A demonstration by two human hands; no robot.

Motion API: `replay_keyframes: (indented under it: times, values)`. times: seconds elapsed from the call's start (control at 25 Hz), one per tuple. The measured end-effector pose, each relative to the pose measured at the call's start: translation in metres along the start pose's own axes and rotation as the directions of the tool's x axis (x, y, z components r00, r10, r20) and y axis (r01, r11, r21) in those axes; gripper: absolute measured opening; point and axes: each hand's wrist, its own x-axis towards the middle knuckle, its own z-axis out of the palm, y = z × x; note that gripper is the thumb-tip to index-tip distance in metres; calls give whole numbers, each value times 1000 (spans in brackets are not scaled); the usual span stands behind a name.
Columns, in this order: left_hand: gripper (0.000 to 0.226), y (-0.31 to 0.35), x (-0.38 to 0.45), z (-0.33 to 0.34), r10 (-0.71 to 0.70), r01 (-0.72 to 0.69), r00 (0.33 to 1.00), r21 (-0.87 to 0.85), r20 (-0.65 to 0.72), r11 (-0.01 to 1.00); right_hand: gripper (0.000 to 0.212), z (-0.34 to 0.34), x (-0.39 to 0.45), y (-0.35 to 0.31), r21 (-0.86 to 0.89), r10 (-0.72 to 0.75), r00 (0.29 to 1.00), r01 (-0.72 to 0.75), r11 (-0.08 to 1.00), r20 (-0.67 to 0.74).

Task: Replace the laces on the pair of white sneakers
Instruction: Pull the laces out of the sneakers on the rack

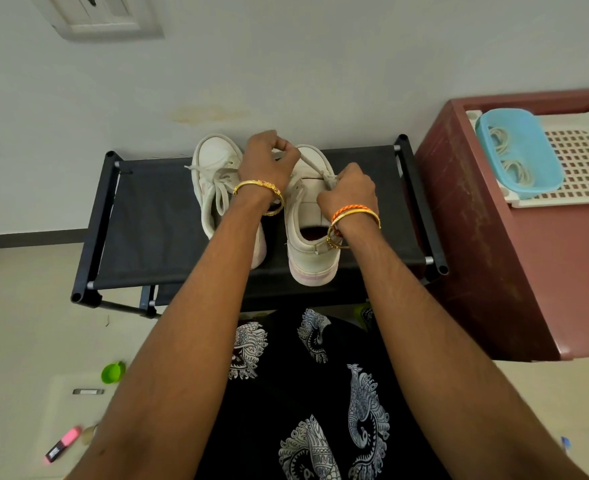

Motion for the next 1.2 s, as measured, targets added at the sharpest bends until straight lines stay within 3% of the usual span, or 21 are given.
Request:
replay_keyframes:
  times: [0.16,0.28,0.44,0.64,0.92,1.2]
  values:
    - [4,2,-1,8,-52,60,992,-64,119,996,43,3,0,1,22,12,1000,-11,1000,-28]
    - [32,4,2,15,-55,2,975,240,217,971,43,5,0,1,24,0,1000,0,1000,-29]
    - [21,9,9,20,-58,-55,953,356,298,933,46,7,2,2,19,-5,1000,6,1000,-27]
    - [20,12,6,21,-31,-76,958,357,284,931,48,6,2,1,-1,-3,999,3,1000,-33]
    - [26,13,6,9,-24,-91,917,267,399,959,49,8,1,1,-9,7,999,-7,1000,-51]
    - [23,10,2,13,-57,-47,936,286,347,957,44,11,0,1,-26,1,998,-2,1000,-60]
